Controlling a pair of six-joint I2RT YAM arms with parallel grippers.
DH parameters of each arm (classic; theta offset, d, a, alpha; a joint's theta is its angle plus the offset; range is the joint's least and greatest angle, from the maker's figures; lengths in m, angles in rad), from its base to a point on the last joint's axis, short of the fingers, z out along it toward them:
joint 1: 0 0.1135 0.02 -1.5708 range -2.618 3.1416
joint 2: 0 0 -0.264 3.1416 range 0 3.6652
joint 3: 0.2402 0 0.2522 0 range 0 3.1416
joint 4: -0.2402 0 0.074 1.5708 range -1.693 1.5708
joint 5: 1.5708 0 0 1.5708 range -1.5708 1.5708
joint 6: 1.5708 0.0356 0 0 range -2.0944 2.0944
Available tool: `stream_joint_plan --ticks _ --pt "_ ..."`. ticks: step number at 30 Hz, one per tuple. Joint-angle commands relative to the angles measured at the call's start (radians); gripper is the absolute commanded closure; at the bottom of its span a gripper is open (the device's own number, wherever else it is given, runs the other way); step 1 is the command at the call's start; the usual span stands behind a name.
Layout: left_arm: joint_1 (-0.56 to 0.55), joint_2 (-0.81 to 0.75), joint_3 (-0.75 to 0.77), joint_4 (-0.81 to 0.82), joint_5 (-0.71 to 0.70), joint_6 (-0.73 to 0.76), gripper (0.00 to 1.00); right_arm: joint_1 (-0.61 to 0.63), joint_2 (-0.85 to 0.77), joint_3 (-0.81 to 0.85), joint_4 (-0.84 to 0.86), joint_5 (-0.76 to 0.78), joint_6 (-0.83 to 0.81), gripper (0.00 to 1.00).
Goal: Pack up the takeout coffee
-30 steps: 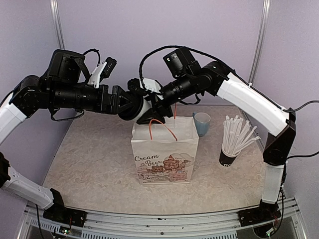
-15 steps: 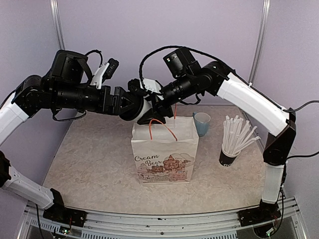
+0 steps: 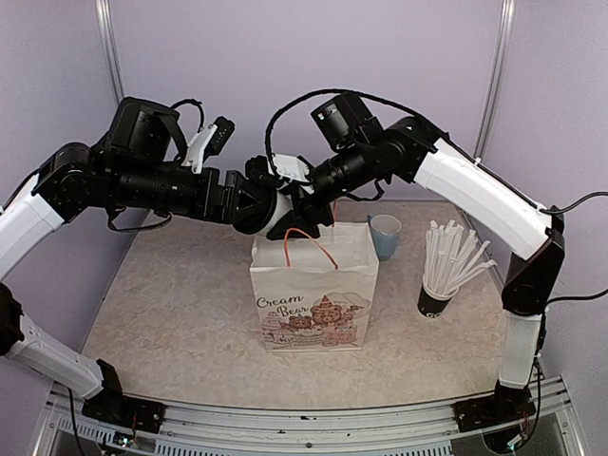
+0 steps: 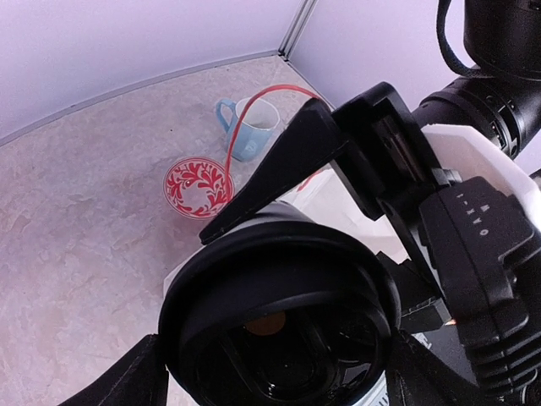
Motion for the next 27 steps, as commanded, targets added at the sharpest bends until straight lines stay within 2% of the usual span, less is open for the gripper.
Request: stream_joint_plan --ticks 1,4,12,21,27 --pt "-0.013 0.028 0.016 -0.030 0.046 0.005 0.18 0.019 -0.050 0.005 0.050 -0.006 -0.009 0.22" --pt "-0.012 0.028 0.023 -0.036 0.041 0.007 0.19 0.019 -0.052 0.003 0.050 -0.003 -0.008 0.21" --pt "0.048 -0.023 0.040 -0.034 0.035 0.008 0.24 0.015 -0.071 0.028 0.014 -0.005 -0.020 0.05" --pt "0.073 -0.055 0.053 -0.020 0.057 0.022 0.31 -0.050 -0.125 0.036 -0.011 -0.044 -0.022 0.01" --pt "0.076 -0.056 0.140 -0.022 0.028 0.058 0.33 -0.149 -0.191 0.014 0.007 -0.052 0.012 0.01"
